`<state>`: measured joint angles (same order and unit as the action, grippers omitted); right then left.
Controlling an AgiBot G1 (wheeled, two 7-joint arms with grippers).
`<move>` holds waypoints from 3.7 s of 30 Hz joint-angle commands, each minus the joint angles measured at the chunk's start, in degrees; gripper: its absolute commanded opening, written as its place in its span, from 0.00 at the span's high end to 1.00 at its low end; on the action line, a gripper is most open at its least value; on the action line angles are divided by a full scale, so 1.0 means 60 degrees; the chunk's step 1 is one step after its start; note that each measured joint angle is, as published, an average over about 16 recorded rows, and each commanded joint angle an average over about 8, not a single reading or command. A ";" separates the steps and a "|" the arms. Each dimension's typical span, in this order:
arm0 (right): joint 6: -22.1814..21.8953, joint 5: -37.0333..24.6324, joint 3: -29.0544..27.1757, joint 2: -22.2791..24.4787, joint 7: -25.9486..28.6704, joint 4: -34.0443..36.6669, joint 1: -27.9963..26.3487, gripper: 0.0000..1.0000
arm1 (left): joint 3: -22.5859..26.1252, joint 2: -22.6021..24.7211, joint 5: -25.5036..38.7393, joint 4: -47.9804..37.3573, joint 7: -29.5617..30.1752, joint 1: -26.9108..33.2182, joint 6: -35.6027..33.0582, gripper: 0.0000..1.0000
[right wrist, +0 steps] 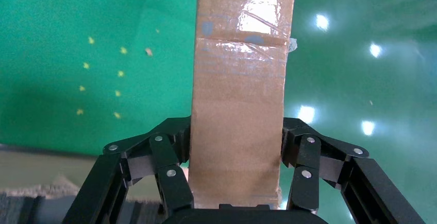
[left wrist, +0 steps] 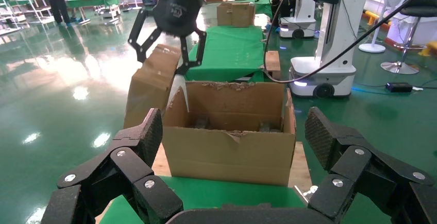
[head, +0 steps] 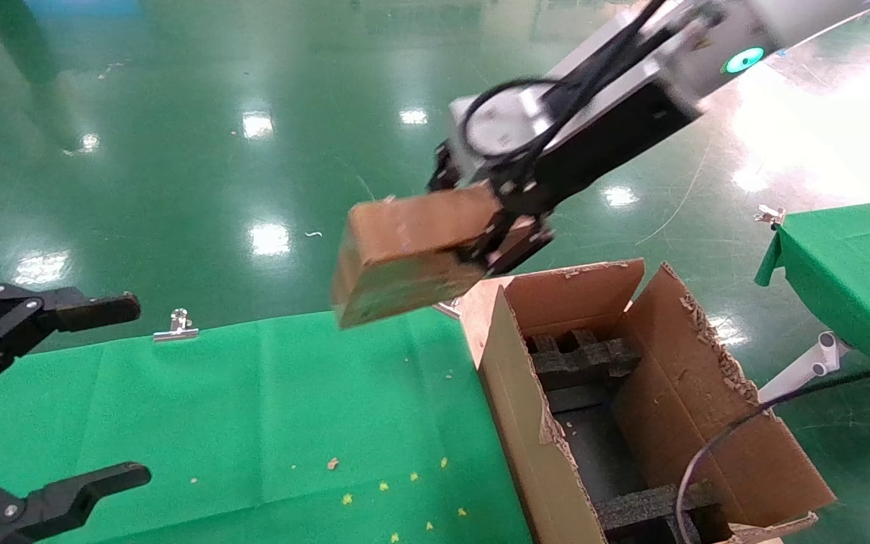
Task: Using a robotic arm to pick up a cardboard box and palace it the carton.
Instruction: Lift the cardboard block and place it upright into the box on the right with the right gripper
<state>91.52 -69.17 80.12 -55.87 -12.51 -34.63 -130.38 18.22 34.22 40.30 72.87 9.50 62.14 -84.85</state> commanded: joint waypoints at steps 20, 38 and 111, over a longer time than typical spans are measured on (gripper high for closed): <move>0.0025 0.0354 0.4592 0.2506 0.0996 -0.0653 -0.2474 1.00 | 0.0006 -0.0002 -0.0004 0.0000 -0.0003 0.0001 0.0002 0.00; -0.1046 0.2705 0.5578 0.4683 0.3366 0.1543 -0.0879 1.00 | 0.0012 -0.0005 -0.0008 0.0000 -0.0006 0.0003 0.0005 0.00; -0.8615 0.0636 0.7457 0.5300 1.3009 -0.3546 0.1643 1.00 | 0.0026 -0.0011 -0.0021 -0.0008 -0.0015 0.0005 0.0010 0.00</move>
<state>40.10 -65.05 124.72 -24.17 64.97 -55.49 -120.38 18.38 34.16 40.17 72.82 9.41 62.17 -84.79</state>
